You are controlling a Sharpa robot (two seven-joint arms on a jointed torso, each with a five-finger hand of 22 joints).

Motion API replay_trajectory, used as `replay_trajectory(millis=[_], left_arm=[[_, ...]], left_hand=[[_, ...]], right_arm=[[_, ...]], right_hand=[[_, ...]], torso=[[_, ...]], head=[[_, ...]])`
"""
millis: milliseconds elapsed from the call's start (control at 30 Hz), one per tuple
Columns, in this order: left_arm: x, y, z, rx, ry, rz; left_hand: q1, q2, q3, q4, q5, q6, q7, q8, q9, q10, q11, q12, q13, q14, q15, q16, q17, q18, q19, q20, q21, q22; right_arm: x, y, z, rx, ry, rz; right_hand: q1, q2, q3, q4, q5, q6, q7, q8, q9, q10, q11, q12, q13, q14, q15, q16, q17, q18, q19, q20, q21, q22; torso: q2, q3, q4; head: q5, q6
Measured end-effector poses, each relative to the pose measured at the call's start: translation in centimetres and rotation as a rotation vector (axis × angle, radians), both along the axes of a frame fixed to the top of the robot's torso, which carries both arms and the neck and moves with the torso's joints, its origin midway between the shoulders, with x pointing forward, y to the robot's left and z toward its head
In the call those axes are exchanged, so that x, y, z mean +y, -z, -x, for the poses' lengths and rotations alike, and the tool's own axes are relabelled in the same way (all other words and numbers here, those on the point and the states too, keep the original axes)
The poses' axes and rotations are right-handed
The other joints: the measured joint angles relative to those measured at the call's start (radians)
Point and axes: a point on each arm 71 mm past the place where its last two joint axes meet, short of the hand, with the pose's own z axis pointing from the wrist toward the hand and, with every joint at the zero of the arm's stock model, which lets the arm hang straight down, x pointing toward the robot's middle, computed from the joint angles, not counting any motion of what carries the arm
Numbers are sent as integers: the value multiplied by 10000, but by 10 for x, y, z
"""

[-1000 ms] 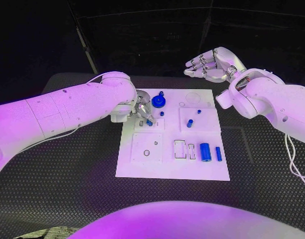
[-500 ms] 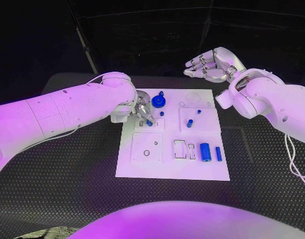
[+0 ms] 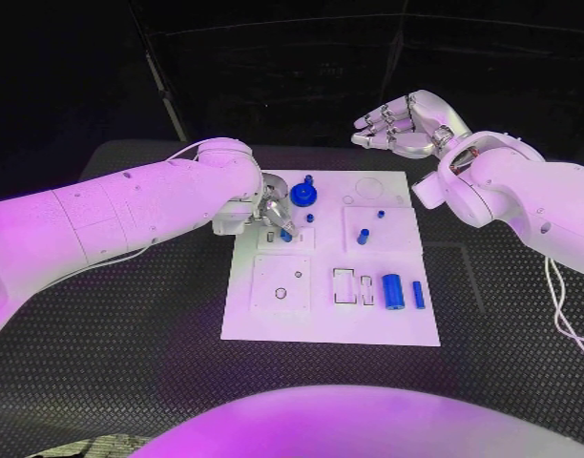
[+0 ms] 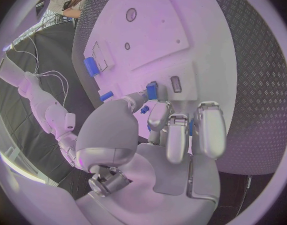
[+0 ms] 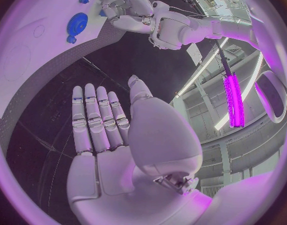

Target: Assemble the parts on the task board

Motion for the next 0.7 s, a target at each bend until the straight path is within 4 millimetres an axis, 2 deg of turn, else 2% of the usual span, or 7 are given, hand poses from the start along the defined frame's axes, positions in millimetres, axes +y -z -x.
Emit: replay_trajectory(millis=[167,700], left_arm=[[0,0,0,14,13,-31],[-1,1,-2,29,69,-155]], left_hand=[[-97,-26,-49,-57,0,17,-17,77,63,0,0,0,0,0,0,0,0,0,0,0,0,0],[-576,21,73,-680,-1,144,-106,155,152,75,-71,69,46,-17,-19,0,0,0,56,-56,0,-1]], right_arm=[[0,0,0,10,7,-2],[0,0,0,30,-4,-17]], right_hand=[[0,0,0,0,0,0,0,0,0,0,0,0,0,0,0,0,0,0,0,0,0,0],[0,0,0,0,0,0,0,0,0,0,0,0,0,0,0,0,-7,-1,0,0,0,1]], torso=[[0,1,0],[3,4,-5]], head=[[-11,0],[15,0]])
